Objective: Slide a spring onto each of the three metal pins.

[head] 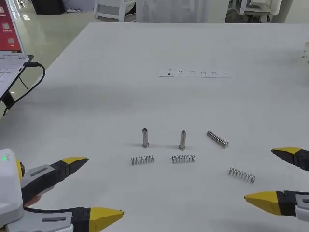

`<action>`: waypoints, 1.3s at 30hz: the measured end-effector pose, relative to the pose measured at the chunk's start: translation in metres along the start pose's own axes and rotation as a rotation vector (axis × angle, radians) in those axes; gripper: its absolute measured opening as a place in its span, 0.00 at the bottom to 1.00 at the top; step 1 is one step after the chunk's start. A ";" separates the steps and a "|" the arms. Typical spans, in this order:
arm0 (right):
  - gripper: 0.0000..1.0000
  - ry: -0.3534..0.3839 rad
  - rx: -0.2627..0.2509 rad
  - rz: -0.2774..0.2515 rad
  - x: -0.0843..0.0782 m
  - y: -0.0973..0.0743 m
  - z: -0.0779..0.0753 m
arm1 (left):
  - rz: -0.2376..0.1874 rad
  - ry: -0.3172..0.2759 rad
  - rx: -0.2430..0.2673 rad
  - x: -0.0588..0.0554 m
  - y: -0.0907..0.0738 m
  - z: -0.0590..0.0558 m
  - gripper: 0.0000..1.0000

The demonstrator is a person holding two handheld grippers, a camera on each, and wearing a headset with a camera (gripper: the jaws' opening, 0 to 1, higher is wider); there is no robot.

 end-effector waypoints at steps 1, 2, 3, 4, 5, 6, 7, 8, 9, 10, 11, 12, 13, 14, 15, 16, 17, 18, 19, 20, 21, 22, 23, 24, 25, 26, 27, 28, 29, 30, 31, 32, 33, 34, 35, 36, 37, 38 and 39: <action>0.81 0.000 0.001 -0.001 0.000 0.000 0.000 | 0.000 -0.001 0.000 0.000 0.000 0.000 0.87; 0.81 0.001 0.002 -0.001 0.001 0.001 0.000 | 0.001 -0.001 0.000 0.000 0.000 0.001 0.87; 0.81 0.001 0.001 0.000 0.001 0.001 -0.001 | 0.001 -0.001 0.002 0.000 0.000 0.001 0.87; 0.81 0.000 0.002 0.002 0.001 0.001 -0.001 | 0.000 -0.001 0.003 0.000 0.000 0.001 0.87; 0.81 0.000 0.003 0.003 0.001 0.001 -0.002 | -0.001 -0.002 0.003 0.000 0.000 0.001 0.87; 0.81 -0.001 0.005 0.006 0.001 0.002 -0.002 | -0.001 -0.003 0.004 0.000 0.000 0.001 0.87; 0.81 -0.003 0.006 0.009 0.001 0.002 -0.002 | -0.001 -0.002 0.005 0.000 0.000 0.001 0.87; 0.81 -0.003 0.007 0.009 0.001 0.002 -0.003 | -0.001 -0.002 0.005 0.000 0.001 0.001 0.87; 0.81 -0.003 0.007 0.008 0.001 0.002 -0.003 | -0.001 -0.003 0.005 0.000 0.001 0.001 0.87; 0.81 -0.003 0.007 0.008 0.002 0.002 -0.003 | 0.001 -0.003 0.006 0.000 0.000 0.001 0.87; 0.81 -0.004 0.007 0.007 0.002 0.002 -0.004 | 0.001 -0.002 0.006 0.000 0.000 0.001 0.87; 0.81 -0.003 0.008 0.007 0.002 0.002 -0.004 | 0.002 -0.003 0.006 0.000 0.000 0.001 0.87; 0.81 -0.004 0.009 0.007 0.002 0.002 -0.004 | 0.004 -0.002 0.006 0.000 0.000 0.001 0.87; 0.80 -0.005 0.009 0.007 0.002 0.002 -0.004 | 0.005 -0.001 0.006 0.000 0.000 0.001 0.87; 0.80 -0.005 0.009 0.008 0.002 0.002 -0.004 | 0.007 -0.001 0.006 0.000 0.000 0.001 0.87; 0.80 -0.005 0.009 0.008 0.002 0.002 -0.004 | 0.008 -0.001 0.005 0.000 0.000 0.001 0.87; 0.80 -0.005 0.009 0.007 0.002 0.002 -0.004 | 0.009 0.000 0.004 0.000 0.000 0.001 0.87; 0.80 -0.004 0.008 0.007 0.001 0.001 -0.004 | 0.010 0.001 0.002 0.001 0.000 0.001 0.87; 0.80 -0.004 0.006 0.006 0.001 0.001 -0.004 | 0.011 0.001 0.001 0.001 0.000 0.001 0.86; 0.80 -0.002 0.006 0.005 0.001 0.000 -0.004 | 0.011 0.002 0.000 0.001 0.000 0.001 0.87; 0.80 0.000 0.006 0.006 0.000 0.000 -0.003 | 0.012 0.003 -0.001 0.002 0.000 0.001 0.86; 0.80 0.000 0.005 0.009 -0.001 -0.001 -0.003 | 0.012 0.003 -0.002 0.002 0.001 0.001 0.86; 0.80 0.000 0.004 0.009 -0.002 -0.002 -0.003 | 0.011 0.003 -0.003 0.002 0.001 0.001 0.86; 0.80 0.001 0.004 0.010 -0.002 -0.002 -0.003 | 0.010 0.003 -0.004 0.002 0.001 0.001 0.86; 0.80 0.002 0.002 0.011 -0.003 -0.003 -0.003 | 0.013 0.003 -0.004 0.002 0.002 0.001 0.86; 0.80 0.003 0.001 0.012 -0.003 -0.004 -0.003 | 0.013 0.004 -0.005 0.002 0.002 0.001 0.86; 0.80 0.003 -0.001 0.011 -0.003 -0.005 -0.003 | 0.014 0.004 -0.007 0.003 0.002 0.000 0.86; 0.80 0.004 -0.003 0.011 -0.003 -0.005 -0.004 | 0.013 0.004 -0.009 0.003 0.003 -0.001 0.86; 0.80 0.004 -0.004 0.012 -0.003 -0.006 -0.004 | 0.014 0.005 -0.011 0.003 0.003 -0.001 0.86; 0.80 0.003 -0.005 0.012 -0.003 -0.006 -0.005 | 0.015 0.006 -0.012 0.003 0.003 -0.002 0.86; 0.80 0.003 -0.007 0.011 -0.002 -0.006 -0.006 | 0.016 0.007 -0.013 0.003 0.003 -0.002 0.86; 0.80 0.004 -0.008 0.011 -0.001 -0.006 -0.007 | 0.017 0.006 -0.014 0.003 0.003 -0.002 0.86; 0.80 0.003 -0.009 0.011 -0.001 -0.005 -0.007 | 0.016 0.006 -0.014 0.003 0.003 -0.002 0.86; 0.80 0.002 -0.010 0.009 0.001 -0.004 -0.008 | 0.015 0.006 -0.013 0.003 0.003 -0.002 0.86; 0.80 0.002 -0.010 0.008 0.002 -0.004 -0.008 | 0.014 0.006 -0.012 0.003 0.003 -0.002 0.86; 0.79 0.000 -0.009 0.008 0.003 -0.003 -0.008 | 0.013 0.006 -0.011 0.003 0.003 -0.002 0.86; 0.79 -0.004 -0.006 0.009 0.004 -0.001 -0.008 | 0.011 0.006 -0.010 0.003 0.003 -0.002 0.86; 0.79 -0.006 -0.004 0.009 0.005 0.000 -0.008 | 0.010 0.005 -0.010 0.003 0.002 -0.002 0.86; 0.79 -0.010 -0.002 0.010 0.007 0.002 -0.008 | 0.010 0.004 -0.008 0.003 0.002 -0.001 0.86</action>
Point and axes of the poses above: the centre of the closed fingertips' face, and the gripper's own axes: y roughly forward along the fingers, z roughly to its left, x roughly out of its top, the point moved 8 cm from there along -y, roughly backward along the fingers, and after that the axes turned 2 degrees about y, right-handed, at the moved point
